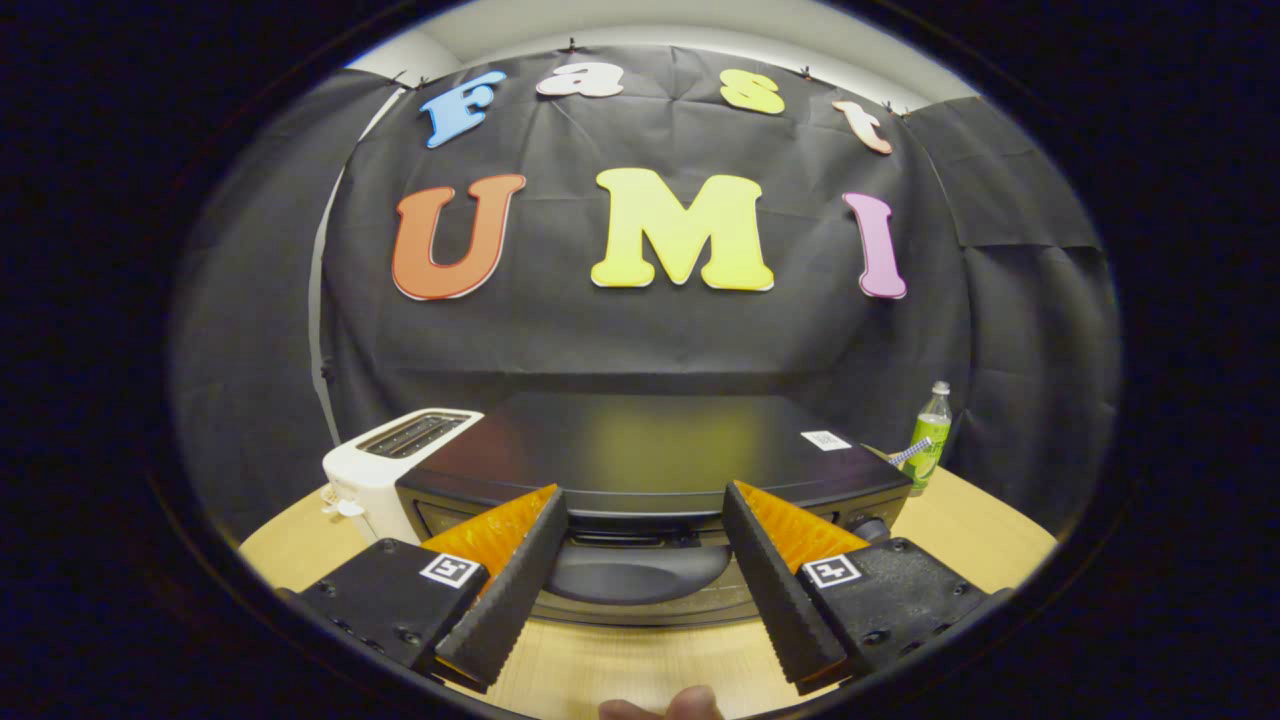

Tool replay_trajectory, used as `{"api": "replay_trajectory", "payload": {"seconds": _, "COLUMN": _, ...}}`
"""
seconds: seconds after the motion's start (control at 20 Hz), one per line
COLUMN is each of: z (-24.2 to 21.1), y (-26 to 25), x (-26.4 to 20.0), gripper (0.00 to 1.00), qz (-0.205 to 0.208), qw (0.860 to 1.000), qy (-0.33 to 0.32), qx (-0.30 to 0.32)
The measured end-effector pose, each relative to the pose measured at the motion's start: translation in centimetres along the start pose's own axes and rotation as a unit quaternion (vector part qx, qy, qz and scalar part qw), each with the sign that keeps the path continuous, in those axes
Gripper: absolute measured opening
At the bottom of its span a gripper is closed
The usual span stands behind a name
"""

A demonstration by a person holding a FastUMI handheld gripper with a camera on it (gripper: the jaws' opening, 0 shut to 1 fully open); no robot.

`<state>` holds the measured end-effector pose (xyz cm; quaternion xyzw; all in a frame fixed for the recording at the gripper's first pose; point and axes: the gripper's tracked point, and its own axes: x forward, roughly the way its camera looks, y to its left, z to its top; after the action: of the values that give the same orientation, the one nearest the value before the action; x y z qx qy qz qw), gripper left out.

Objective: Open the toaster oven, put the food inside, and close the toaster oven door.

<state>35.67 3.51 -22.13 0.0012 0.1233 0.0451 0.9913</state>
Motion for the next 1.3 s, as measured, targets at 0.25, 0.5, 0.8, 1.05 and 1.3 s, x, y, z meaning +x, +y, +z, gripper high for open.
{"api": "replay_trajectory", "payload": {"seconds": 0.25, "z": -1.6, "y": 0.1, "x": 0.3, "gripper": 1.00, "qz": 0.003, "qw": 1.000, "qy": -0.003, "qx": -0.001}}
{"api": "replay_trajectory", "payload": {"seconds": 0.5, "z": -2.8, "y": 0.0, "x": -1.9, "gripper": 1.00, "qz": 0.001, "qw": 1.000, "qy": 0.007, "qx": -0.008}}
{"api": "replay_trajectory", "payload": {"seconds": 0.8, "z": -5.6, "y": -0.2, "x": -5.7, "gripper": 1.00, "qz": 0.005, "qw": 0.999, "qy": 0.036, "qx": -0.019}}
{"api": "replay_trajectory", "payload": {"seconds": 1.05, "z": -8.4, "y": -0.3, "x": -8.3, "gripper": 1.00, "qz": 0.006, "qw": 0.997, "qy": 0.070, "qx": -0.034}}
{"api": "replay_trajectory", "payload": {"seconds": 1.3, "z": -10.9, "y": -0.3, "x": -10.0, "gripper": 1.00, "qz": 0.031, "qw": 0.993, "qy": 0.112, "qx": -0.027}}
